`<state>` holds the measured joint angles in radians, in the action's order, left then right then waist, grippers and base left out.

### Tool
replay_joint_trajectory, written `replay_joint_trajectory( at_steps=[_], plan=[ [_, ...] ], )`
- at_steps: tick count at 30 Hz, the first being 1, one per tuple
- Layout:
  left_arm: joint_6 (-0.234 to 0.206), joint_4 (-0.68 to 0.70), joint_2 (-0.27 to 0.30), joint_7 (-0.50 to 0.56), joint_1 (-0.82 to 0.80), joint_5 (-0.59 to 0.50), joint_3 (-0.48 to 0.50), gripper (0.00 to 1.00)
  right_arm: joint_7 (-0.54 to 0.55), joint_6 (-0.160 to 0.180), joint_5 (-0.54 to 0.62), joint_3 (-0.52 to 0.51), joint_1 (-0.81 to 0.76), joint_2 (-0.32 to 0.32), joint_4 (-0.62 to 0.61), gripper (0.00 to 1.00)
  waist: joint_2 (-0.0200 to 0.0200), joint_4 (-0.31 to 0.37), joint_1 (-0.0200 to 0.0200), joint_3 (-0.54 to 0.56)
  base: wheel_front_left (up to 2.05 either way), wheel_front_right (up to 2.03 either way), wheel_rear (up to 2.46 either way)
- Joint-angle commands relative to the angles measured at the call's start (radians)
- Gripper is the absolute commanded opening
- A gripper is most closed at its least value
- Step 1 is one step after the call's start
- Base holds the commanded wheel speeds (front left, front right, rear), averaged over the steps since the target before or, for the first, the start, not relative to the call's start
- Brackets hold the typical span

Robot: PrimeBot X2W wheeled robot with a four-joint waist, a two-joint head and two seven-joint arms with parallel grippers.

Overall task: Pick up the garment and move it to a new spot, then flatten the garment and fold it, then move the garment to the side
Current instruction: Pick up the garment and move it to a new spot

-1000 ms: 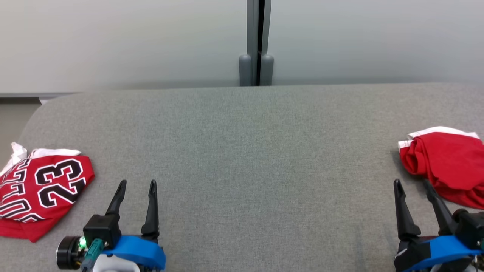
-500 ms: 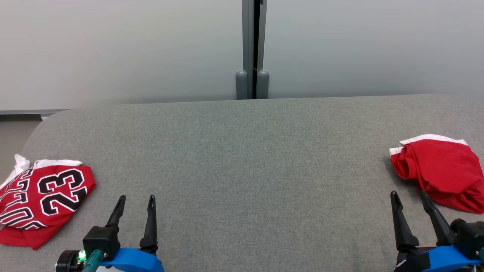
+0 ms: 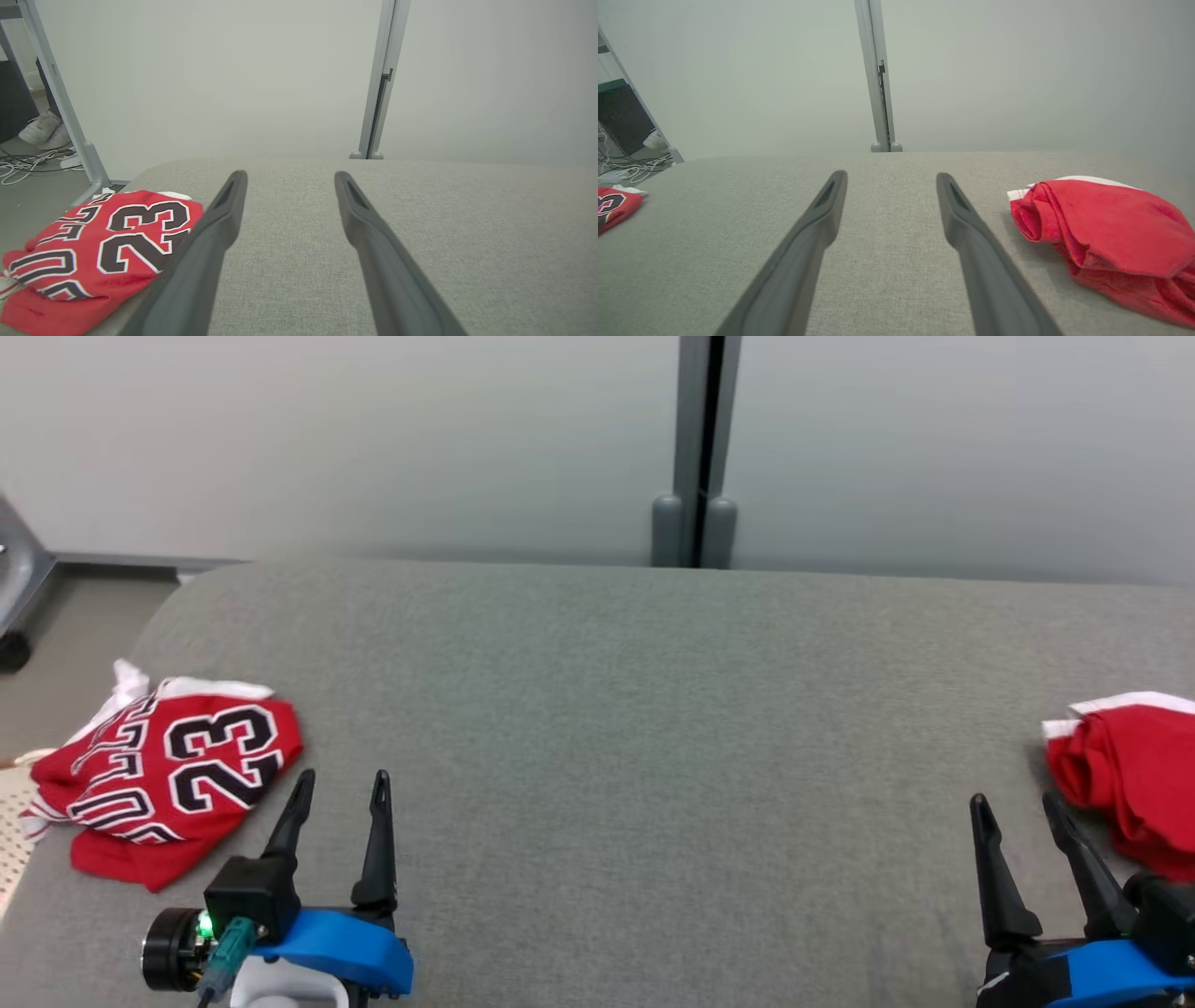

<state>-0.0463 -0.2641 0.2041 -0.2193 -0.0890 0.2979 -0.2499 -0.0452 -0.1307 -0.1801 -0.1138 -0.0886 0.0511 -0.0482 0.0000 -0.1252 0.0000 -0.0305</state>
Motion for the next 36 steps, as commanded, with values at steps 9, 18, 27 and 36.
replay_joint_trajectory(
  at_steps=[9, 18, 27, 36],
  plan=[
    [-0.008, -0.033, -0.024, -0.035, -0.060, 0.011, 0.022, 1.00, 0.038, 0.000, 0.017, 0.043, 0.035, 0.003, -0.063, 1.00, 0.0000, -0.193, 0.0000, -0.044, 0.00, 0.00, 0.00],
    [-0.009, -0.056, -0.037, -0.047, -0.072, 0.018, 0.062, 1.00, 0.077, 0.000, 0.029, 0.073, 0.049, 0.040, -0.107, 1.00, 0.0000, -0.285, 0.0000, -0.059, 0.00, 0.00, 0.00],
    [0.007, -0.085, -0.066, -0.047, -0.163, 0.004, 0.098, 1.00, 0.122, 0.000, 0.031, 0.079, 0.094, 0.077, -0.164, 1.00, 0.0000, -0.282, 0.0000, -0.177, 0.00, 0.00, 0.00],
    [0.057, -0.337, -0.077, -0.046, -0.391, 0.043, 0.140, 1.00, 0.172, 0.000, 0.031, 0.069, 0.177, 0.121, -0.236, 1.00, 0.0000, -0.215, 0.0000, -0.387, 0.00, 0.00, 0.00]
  ],
)
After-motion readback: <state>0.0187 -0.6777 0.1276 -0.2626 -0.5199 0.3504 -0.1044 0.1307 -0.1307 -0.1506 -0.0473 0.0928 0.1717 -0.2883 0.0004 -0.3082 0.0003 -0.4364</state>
